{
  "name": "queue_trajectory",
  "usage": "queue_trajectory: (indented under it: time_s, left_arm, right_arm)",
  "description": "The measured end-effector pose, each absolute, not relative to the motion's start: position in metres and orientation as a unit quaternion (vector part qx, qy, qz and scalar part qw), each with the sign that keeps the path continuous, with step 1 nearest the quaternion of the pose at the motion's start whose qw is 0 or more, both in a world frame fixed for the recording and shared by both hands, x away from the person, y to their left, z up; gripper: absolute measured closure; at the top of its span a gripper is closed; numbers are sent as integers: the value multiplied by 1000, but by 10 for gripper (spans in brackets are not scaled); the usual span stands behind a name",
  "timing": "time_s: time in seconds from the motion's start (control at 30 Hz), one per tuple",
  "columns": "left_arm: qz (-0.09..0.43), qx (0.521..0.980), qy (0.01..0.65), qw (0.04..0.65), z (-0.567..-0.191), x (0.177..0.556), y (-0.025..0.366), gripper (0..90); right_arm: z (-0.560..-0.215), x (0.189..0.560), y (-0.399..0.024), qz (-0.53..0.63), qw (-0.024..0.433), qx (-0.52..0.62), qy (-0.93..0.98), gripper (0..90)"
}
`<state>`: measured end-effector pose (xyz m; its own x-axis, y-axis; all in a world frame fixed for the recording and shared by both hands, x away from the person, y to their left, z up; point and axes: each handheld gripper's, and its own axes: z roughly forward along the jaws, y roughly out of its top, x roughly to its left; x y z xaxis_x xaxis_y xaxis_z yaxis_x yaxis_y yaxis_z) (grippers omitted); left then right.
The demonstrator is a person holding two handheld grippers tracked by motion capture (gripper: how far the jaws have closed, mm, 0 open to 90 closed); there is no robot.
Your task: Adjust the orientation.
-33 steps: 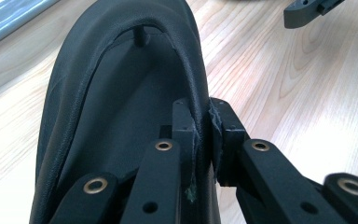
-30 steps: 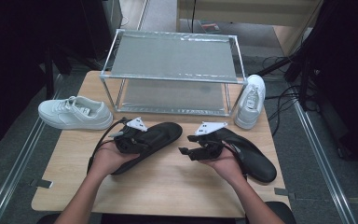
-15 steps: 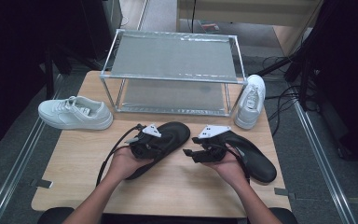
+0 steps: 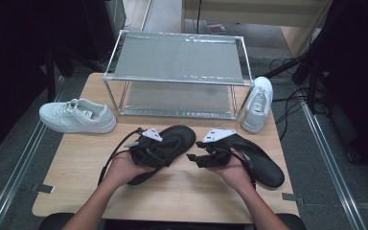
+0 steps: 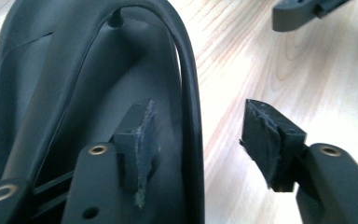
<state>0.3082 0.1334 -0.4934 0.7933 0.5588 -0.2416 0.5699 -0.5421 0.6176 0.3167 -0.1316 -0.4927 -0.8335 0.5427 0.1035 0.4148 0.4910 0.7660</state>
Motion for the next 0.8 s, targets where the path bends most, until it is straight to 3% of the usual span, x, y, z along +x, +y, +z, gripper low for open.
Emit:
queue_trajectory:
  time_s: [0.57,0.63,0.8]
  left_arm:
    - [39,856,351,378,-476,294,191,420]
    - [37,853,358,379,-476,293,197,461]
    - [34,839,390,378,-478,291,219,681]
  right_arm:
    - [-493,319,-115,430,57,269,860,471]
    - [-494,320,-111,429,51,265,862,487]
    - [-494,322,-102,427,46,257,866,551]
